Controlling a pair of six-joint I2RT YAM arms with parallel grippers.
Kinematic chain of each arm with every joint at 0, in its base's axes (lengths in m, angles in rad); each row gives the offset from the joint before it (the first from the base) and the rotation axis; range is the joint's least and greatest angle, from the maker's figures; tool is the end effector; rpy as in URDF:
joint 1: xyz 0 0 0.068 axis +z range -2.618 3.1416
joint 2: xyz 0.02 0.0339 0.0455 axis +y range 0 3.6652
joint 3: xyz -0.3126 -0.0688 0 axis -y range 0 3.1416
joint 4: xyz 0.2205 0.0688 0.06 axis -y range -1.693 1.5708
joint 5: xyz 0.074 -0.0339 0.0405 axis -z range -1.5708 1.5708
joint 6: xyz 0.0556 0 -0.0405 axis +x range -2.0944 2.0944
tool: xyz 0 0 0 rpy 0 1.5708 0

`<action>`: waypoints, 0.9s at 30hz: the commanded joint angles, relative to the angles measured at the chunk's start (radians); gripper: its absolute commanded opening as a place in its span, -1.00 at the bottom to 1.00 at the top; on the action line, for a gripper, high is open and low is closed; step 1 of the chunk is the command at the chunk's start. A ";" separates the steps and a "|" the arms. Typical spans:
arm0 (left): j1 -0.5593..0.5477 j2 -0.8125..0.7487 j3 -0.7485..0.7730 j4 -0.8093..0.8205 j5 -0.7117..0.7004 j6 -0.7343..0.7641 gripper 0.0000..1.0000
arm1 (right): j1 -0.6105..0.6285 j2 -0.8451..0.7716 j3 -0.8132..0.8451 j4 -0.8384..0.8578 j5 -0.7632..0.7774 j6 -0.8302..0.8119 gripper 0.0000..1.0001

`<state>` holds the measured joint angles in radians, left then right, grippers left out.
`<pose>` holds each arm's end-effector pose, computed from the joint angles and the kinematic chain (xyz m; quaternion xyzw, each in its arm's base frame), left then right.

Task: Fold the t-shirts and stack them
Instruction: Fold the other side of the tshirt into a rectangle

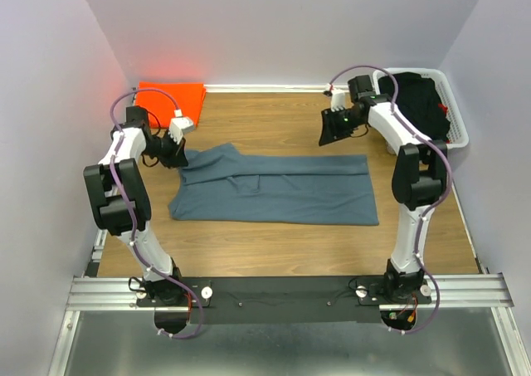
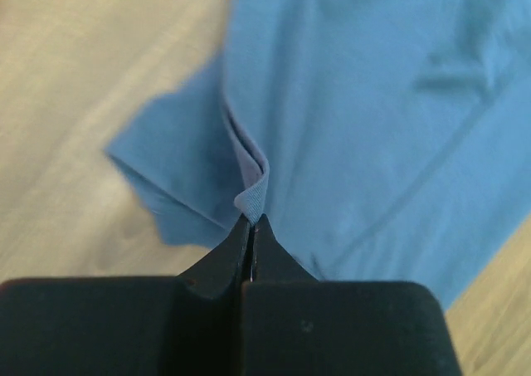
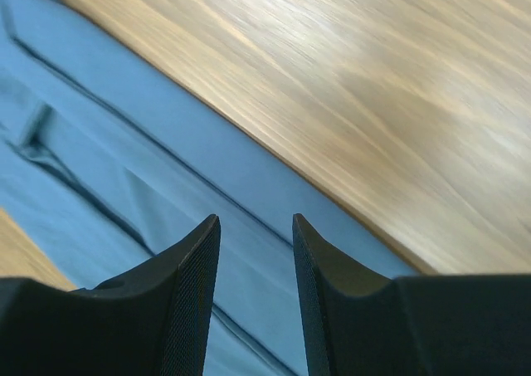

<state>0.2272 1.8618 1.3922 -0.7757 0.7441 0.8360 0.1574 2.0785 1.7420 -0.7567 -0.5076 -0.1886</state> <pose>0.3692 0.0467 0.2578 0.3317 0.8594 -0.2327 0.3120 0.4464 0.0982 0.2616 -0.2204 0.9162 0.2404 0.2327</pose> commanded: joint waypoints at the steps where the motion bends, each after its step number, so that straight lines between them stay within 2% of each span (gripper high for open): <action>1: -0.003 -0.067 -0.085 -0.148 0.035 0.250 -1.00 | 0.071 0.061 0.092 -0.009 -0.077 0.035 -0.04; 3: -0.005 -0.081 -0.116 -0.193 0.028 0.354 -1.00 | 0.103 0.083 0.134 -0.009 -0.097 0.047 -0.04; 8: -0.006 -0.113 -0.222 -0.197 -0.034 0.477 -0.88 | 0.165 0.141 0.200 -0.009 -0.115 0.061 -0.04; 12: -0.006 -0.145 -0.272 -0.166 -0.064 0.532 -0.82 | 0.203 0.181 0.243 -0.001 -0.140 0.075 -0.04; 17: -0.015 -0.157 -0.305 -0.137 -0.083 0.572 -0.65 | 0.267 0.239 0.338 0.031 -0.180 0.116 -0.04; 27: -0.042 -0.205 -0.410 -0.111 -0.163 0.689 -0.67 | 0.425 0.396 0.496 0.072 -0.216 0.186 -0.03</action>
<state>0.1940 1.7088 1.0164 -0.8986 0.6380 1.4433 0.5171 2.4184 2.1956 -0.7002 -0.6811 -0.0326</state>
